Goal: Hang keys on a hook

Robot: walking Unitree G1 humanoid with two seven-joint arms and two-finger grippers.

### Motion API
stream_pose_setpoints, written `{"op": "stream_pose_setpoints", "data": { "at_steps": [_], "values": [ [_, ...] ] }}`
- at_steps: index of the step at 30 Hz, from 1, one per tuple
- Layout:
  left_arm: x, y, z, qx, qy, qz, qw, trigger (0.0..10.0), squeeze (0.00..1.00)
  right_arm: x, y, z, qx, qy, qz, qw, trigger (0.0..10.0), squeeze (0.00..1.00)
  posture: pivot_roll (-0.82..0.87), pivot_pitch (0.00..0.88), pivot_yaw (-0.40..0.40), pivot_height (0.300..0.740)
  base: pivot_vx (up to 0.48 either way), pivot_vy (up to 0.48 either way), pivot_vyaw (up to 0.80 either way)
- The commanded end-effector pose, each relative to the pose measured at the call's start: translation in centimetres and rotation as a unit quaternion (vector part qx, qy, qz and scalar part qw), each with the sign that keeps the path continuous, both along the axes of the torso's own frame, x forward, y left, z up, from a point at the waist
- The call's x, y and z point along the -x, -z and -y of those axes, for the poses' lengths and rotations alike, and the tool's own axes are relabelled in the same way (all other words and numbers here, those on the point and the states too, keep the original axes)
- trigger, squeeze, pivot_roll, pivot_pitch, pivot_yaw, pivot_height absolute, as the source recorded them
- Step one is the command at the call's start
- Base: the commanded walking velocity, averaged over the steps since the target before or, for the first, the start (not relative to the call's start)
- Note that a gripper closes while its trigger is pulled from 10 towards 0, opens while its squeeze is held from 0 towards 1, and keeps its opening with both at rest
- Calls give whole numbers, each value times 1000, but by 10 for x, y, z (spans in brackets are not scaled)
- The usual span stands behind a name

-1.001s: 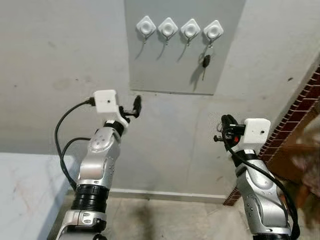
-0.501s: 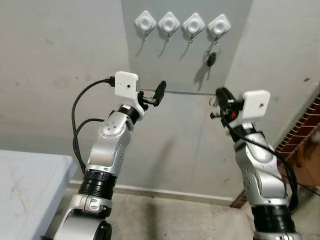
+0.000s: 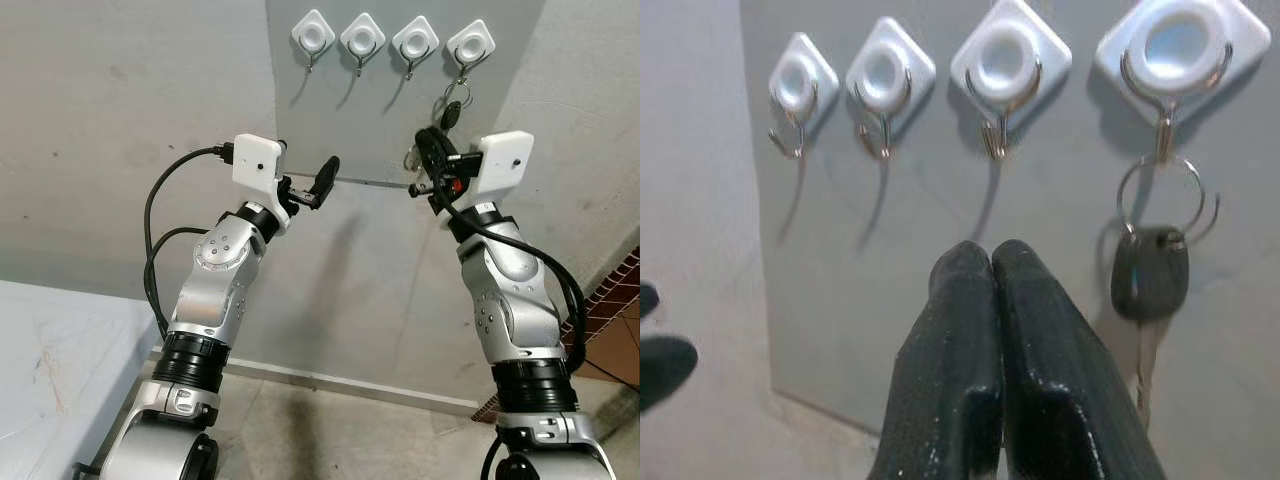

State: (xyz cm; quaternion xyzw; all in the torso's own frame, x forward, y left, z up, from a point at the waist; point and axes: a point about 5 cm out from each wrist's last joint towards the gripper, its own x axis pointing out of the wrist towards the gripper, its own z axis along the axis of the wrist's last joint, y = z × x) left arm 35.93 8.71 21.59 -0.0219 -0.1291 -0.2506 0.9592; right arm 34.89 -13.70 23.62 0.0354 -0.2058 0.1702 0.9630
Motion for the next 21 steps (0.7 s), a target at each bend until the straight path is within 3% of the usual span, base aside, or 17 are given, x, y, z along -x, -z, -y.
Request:
{"op": "stream_pose_setpoints", "data": {
  "at_steps": [1,21],
  "values": [
    [0,-8,1,-7,4,19,1000,10000,0,-2,-10,-5,-12,-19,19,1000,10000,0,106,10,-23,740,0,0,0],
    [6,-13,16,-9,34,33,999,10000,0,-15,-31,-18,-69,-25,45,996,10000,0,113,0,-23,740,0,0,0]
  ]
}}
